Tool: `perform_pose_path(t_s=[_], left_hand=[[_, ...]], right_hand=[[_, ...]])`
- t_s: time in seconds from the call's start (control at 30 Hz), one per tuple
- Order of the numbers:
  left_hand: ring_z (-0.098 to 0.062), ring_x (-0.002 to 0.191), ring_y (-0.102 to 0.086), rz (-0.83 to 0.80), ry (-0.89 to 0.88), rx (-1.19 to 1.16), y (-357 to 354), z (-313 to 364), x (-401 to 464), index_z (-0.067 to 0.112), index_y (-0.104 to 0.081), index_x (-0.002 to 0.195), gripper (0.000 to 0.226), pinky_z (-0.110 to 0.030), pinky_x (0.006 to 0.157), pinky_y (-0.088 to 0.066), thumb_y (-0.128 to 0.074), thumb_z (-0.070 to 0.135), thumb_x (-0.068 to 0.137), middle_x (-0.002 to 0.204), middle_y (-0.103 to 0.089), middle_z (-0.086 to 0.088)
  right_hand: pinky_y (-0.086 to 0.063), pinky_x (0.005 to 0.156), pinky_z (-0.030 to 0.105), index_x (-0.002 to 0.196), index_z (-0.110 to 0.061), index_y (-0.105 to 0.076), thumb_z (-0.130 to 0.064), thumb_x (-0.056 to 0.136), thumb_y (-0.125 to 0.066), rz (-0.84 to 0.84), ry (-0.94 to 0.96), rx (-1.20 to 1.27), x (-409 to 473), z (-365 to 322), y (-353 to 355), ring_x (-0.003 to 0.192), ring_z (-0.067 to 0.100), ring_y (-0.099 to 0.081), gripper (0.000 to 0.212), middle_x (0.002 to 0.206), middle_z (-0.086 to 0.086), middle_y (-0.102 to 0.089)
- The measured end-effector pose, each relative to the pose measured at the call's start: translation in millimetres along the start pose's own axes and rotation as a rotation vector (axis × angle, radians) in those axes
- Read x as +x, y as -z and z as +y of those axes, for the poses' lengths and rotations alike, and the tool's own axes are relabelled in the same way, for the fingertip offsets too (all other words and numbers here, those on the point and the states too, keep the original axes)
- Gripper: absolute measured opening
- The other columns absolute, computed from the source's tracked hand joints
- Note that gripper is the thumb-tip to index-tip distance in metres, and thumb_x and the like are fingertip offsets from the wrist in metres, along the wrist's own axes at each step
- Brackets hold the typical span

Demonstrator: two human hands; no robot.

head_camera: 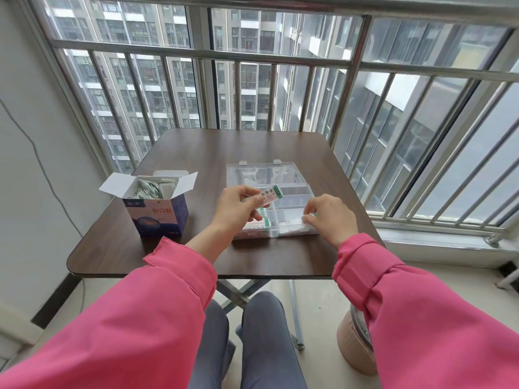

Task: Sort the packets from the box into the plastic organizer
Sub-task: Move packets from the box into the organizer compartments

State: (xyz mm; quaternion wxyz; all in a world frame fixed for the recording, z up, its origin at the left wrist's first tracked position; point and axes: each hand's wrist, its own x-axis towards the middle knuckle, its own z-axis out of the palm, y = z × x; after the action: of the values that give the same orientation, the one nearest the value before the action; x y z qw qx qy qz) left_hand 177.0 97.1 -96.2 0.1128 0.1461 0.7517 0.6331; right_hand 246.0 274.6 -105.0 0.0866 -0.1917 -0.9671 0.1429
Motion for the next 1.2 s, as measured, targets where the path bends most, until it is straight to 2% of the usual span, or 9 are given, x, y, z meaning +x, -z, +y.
perform_pose_path(t_s=[0.3,0.4,0.53,0.63,0.73,0.83,0.9,1.0,1.2], left_hand=[[-0.002,0.041,-0.056,0.027,0.048,-0.007,3,-1,1,0.018,-0.051,0.085,0.017,-0.016,0.049,-0.046,-0.049,0.002,0.092,0.082,-0.065,0.0],[-0.004,0.039,-0.055,0.023,0.056,0.013,11,-2,3,0.016,-0.05,0.084,0.019,-0.015,0.046,-0.046,-0.048,-0.001,0.09,0.082,-0.064,-0.003],[-0.005,0.039,-0.055,-0.061,0.04,0.071,17,-2,7,0.013,-0.057,0.088,0.012,-0.015,0.045,-0.042,-0.056,0.001,0.088,0.077,-0.065,-0.008],[-0.004,0.039,-0.055,-0.022,-0.013,0.141,19,-3,15,0.015,-0.062,0.082,0.014,-0.014,0.045,-0.042,-0.063,0.001,0.084,0.071,-0.062,-0.006],[-0.002,0.041,-0.057,0.083,-0.052,0.258,23,-9,23,0.013,-0.068,0.082,0.011,-0.012,0.049,-0.046,-0.068,0.002,0.08,0.075,-0.064,-0.007],[-0.015,0.075,-0.066,0.113,-0.064,0.53,24,-15,28,0.023,-0.071,0.087,0.01,-0.023,0.071,-0.049,-0.069,0.015,0.082,0.091,-0.068,-0.003],[-0.018,0.097,-0.062,0.111,-0.035,0.726,26,-16,31,0.029,-0.071,0.094,0.012,-0.028,0.08,-0.046,-0.067,0.024,0.084,0.103,-0.068,0.004],[-0.02,0.106,-0.059,0.06,-0.035,0.856,31,-17,35,0.029,-0.07,0.097,0.013,-0.031,0.084,-0.047,-0.065,0.027,0.085,0.111,-0.066,0.003],[-0.028,0.108,-0.057,-0.027,-0.066,0.974,34,-17,34,0.027,-0.069,0.106,0.022,-0.036,0.085,-0.045,-0.051,0.027,0.092,0.116,-0.054,-0.005]], right_hand=[[-0.042,0.076,0.032,0.094,-0.017,-0.069,-0.031,0.091,-0.053,-0.064,-0.016,0.037,3,1,-1,0.099,0.027,-0.059,0.022,0.103,0.006,-0.067],[-0.047,0.071,0.03,0.089,-0.013,-0.07,-0.033,0.092,-0.054,0.019,0.056,0.332,5,-12,8,0.079,0.016,-0.062,0.026,0.091,0.005,-0.069],[-0.038,0.045,0.01,0.104,-0.011,-0.065,-0.015,0.087,-0.065,-0.176,0.178,0.765,13,-44,19,0.048,-0.005,-0.052,0.018,0.077,0.003,-0.066],[-0.041,0.052,0.014,0.089,-0.008,-0.069,-0.003,0.081,-0.068,-0.142,0.199,0.674,29,-56,11,0.049,-0.005,-0.054,0.01,0.065,-0.001,-0.063],[-0.04,0.051,0.006,0.086,-0.004,-0.071,-0.001,0.079,-0.068,-0.135,0.155,0.577,40,-64,1,0.052,-0.001,-0.056,0.008,0.066,0.003,-0.064],[-0.039,0.052,0.004,0.086,-0.004,-0.072,0.0,0.08,-0.068,-0.144,0.158,0.478,47,-67,-12,0.06,0.007,-0.059,0.008,0.077,0.012,-0.069],[-0.047,0.062,0.013,0.086,-0.007,-0.073,-0.003,0.079,-0.069,-0.13,0.164,0.383,53,-70,-22,0.07,0.013,-0.062,0.008,0.086,0.012,-0.069],[-0.052,0.081,0.033,0.084,-0.014,-0.073,-0.009,0.078,-0.07,-0.152,0.162,0.254,57,-73,-31,0.084,0.017,-0.064,0.009,0.083,0.002,-0.067],[-0.051,0.085,0.037,0.091,-0.011,-0.075,-0.013,0.08,-0.068,-0.185,0.201,0.116,58,-79,-36,0.094,0.024,-0.064,0.012,0.096,0.01,-0.071]])
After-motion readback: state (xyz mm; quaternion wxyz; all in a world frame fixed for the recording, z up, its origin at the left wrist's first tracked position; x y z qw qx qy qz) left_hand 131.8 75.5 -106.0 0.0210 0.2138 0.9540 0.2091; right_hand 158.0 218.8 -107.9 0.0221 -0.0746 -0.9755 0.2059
